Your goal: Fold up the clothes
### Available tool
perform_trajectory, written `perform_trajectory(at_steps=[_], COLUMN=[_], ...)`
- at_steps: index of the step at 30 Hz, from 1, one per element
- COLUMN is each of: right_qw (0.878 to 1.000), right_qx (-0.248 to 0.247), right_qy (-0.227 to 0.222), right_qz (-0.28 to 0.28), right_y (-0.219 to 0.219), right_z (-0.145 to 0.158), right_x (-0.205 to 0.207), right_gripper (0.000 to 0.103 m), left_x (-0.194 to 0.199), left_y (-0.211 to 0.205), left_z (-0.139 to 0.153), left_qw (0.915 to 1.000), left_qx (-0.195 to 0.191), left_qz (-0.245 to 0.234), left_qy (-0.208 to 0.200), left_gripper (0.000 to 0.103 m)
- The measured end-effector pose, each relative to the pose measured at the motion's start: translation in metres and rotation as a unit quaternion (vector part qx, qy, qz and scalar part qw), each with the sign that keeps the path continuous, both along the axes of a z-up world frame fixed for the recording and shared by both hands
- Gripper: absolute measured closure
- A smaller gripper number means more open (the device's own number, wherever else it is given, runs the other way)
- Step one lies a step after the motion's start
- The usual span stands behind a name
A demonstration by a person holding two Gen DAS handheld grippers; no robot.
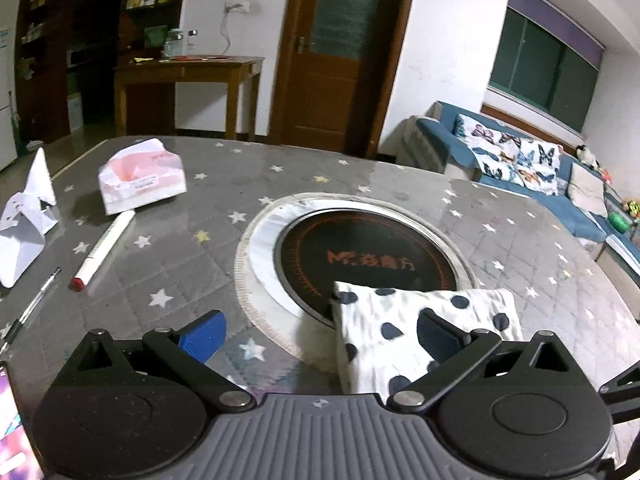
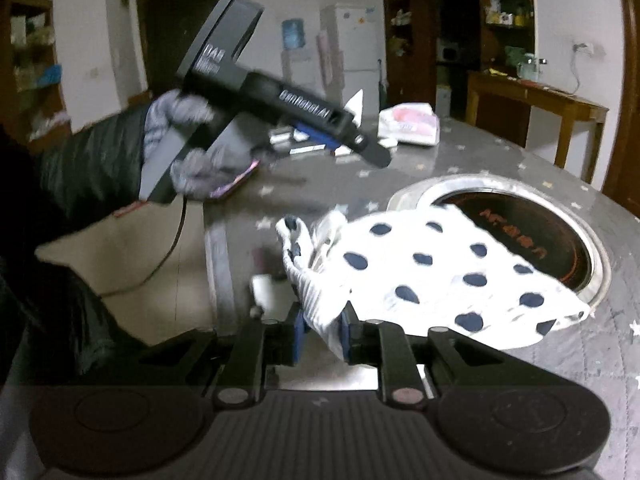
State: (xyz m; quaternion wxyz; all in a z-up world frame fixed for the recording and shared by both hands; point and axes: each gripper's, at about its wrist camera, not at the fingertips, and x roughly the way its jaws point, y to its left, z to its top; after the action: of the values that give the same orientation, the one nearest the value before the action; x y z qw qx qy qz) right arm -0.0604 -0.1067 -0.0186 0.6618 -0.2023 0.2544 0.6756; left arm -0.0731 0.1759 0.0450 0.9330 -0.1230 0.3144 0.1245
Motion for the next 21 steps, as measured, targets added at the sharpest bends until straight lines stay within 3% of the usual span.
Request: perform_trajectory(at_steps=[6, 12, 21], right_qw=[0.999, 0.999, 0.998], right_qx=[-0.022, -0.006, 0.009], right_qy=[-0.001, 0.032, 0.055], right_qz=[0.027, 0.027, -0.021], right_y=[-0.008, -0.014, 0.005], right_z=[-0.001, 0.017, 0.013], right_x=[-0.012, -0.009, 0.006], right_gripper=[0.08, 0.08, 0.074], left_x=[0.004, 0.004, -0.006], left_y=[-0.01, -0.017, -0.041], left_z=[-0.005, -0.012, -0.032], left_qw=[0.9999, 0.9996, 0.9979], left_qx=[0.0, 0.005, 0.028], left_qz=[-0.015, -0.02, -0.041], left_qy=[0.008, 0.018, 0.041], left_gripper=[0.0, 0.0, 0.0])
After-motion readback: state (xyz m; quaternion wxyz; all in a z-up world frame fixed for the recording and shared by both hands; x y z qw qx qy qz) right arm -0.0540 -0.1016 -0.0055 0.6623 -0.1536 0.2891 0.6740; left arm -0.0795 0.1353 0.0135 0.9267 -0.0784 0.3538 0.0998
